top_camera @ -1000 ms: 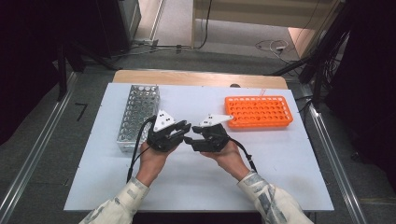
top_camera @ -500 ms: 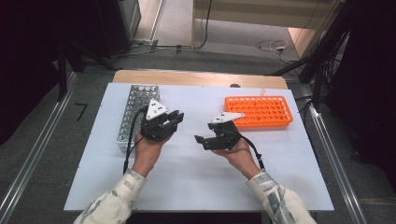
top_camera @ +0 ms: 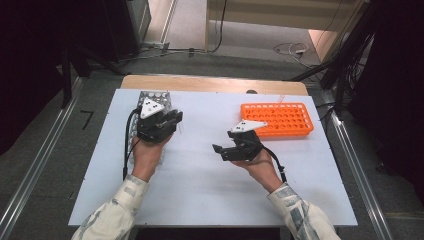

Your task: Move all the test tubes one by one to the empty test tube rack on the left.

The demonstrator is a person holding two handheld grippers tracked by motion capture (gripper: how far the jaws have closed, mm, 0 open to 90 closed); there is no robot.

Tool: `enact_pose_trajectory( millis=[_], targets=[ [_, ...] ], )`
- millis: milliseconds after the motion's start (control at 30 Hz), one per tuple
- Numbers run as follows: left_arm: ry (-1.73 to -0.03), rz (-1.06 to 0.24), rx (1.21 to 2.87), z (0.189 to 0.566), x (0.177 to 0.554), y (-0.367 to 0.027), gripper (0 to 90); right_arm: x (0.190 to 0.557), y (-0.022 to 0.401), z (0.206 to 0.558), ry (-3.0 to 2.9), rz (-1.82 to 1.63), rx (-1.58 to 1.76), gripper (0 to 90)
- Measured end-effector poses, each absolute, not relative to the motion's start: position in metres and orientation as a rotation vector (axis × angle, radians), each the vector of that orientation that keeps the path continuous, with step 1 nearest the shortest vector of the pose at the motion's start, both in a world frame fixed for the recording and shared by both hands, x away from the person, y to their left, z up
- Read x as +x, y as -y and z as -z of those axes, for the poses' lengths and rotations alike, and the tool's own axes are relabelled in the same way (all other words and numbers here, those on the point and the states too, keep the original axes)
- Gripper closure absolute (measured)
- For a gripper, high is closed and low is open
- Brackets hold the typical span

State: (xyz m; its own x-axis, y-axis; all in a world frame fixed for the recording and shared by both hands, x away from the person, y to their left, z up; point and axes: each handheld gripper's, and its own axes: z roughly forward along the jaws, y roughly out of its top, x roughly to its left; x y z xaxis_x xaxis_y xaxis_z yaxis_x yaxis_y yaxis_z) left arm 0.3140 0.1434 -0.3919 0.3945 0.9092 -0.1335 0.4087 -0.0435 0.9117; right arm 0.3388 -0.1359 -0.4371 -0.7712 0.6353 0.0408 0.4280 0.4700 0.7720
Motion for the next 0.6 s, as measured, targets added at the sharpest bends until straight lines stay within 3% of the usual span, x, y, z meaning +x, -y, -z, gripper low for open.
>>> enact_pose_trajectory(
  millis=[600],
  targets=[
    [-1.264,-0.697,1.57,0.385,0.318,-0.177,75.7,0.341,0.141,0.438,-2.451,-1.187,0.938,23.8]
  ],
)
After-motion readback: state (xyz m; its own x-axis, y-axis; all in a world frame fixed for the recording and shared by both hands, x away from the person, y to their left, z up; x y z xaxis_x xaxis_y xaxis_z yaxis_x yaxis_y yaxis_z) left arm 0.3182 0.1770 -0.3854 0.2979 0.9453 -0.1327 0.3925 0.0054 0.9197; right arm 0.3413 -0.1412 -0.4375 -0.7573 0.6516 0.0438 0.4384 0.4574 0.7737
